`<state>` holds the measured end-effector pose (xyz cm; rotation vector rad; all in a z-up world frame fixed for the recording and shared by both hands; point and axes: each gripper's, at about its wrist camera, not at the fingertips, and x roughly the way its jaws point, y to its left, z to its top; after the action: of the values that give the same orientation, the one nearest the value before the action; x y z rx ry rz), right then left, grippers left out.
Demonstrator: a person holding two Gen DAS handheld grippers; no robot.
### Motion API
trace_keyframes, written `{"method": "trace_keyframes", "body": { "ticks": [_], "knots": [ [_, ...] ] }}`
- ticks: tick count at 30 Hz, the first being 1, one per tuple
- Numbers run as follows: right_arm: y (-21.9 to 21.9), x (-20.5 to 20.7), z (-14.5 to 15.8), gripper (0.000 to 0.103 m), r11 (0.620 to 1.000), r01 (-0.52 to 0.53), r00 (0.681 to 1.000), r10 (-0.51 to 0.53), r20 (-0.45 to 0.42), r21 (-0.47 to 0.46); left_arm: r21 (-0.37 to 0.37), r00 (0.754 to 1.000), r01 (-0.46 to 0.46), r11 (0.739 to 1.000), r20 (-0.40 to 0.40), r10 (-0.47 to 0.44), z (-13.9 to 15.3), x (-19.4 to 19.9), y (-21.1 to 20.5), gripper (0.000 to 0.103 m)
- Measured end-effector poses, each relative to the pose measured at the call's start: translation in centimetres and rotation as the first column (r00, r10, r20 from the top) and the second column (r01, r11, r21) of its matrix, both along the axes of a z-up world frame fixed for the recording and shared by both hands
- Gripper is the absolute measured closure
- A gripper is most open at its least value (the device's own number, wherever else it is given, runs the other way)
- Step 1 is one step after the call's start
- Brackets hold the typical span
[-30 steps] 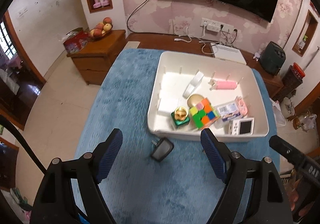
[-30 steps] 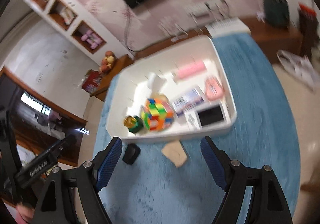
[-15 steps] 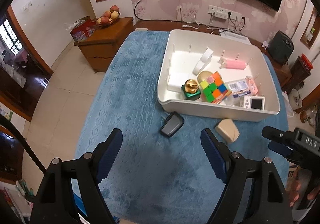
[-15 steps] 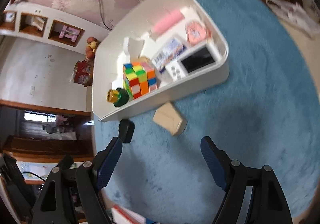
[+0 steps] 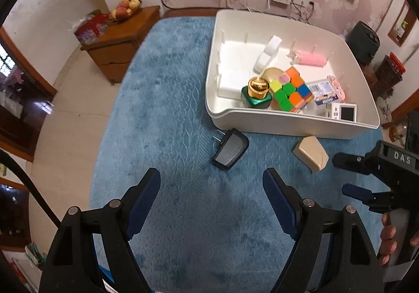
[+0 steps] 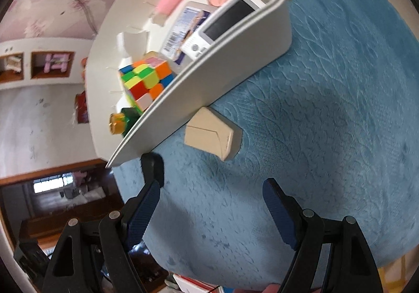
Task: Organize rigid objects
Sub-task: 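Withdraw both tools toward the black plug and beige wooden block, then grasp the black plug adapter with the left tool while the right tool grasps the beige block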
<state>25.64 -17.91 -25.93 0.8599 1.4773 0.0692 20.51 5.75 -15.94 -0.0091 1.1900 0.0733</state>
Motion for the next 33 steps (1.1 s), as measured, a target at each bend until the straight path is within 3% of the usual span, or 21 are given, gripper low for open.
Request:
{"method": "trace_keyframes", "body": {
  "ticks": [8,14,19,33],
  "knots": [
    [1.6,0.5,-1.9,0.022,0.992,0.115,0.992,-0.117,-0.056,-0.043,-0.049,0.992,0.087,0.995,-0.083,-0.091,-3.2,2.4,1.5,0.020],
    [2.8,0.8,-2.2,0.022,0.976,0.174,0.983,-0.179,-0.030,-0.129,-0.154,0.974,0.136,0.979,-0.159,-0.160,-5.9,4.4,2.0,0.020],
    [3.8,1.6,-2.5,0.022,0.962,0.186,0.981,-0.191,-0.010,-0.199,-0.241,0.970,0.116,0.964,-0.181,-0.162,-7.9,5.4,2.3,0.020],
    [5.6,3.7,-3.2,0.022,0.914,0.185,0.981,-0.192,0.016,-0.360,-0.281,0.977,0.061,0.958,-0.181,-0.116,-10.9,6.0,2.6,0.020]
  ]
}}
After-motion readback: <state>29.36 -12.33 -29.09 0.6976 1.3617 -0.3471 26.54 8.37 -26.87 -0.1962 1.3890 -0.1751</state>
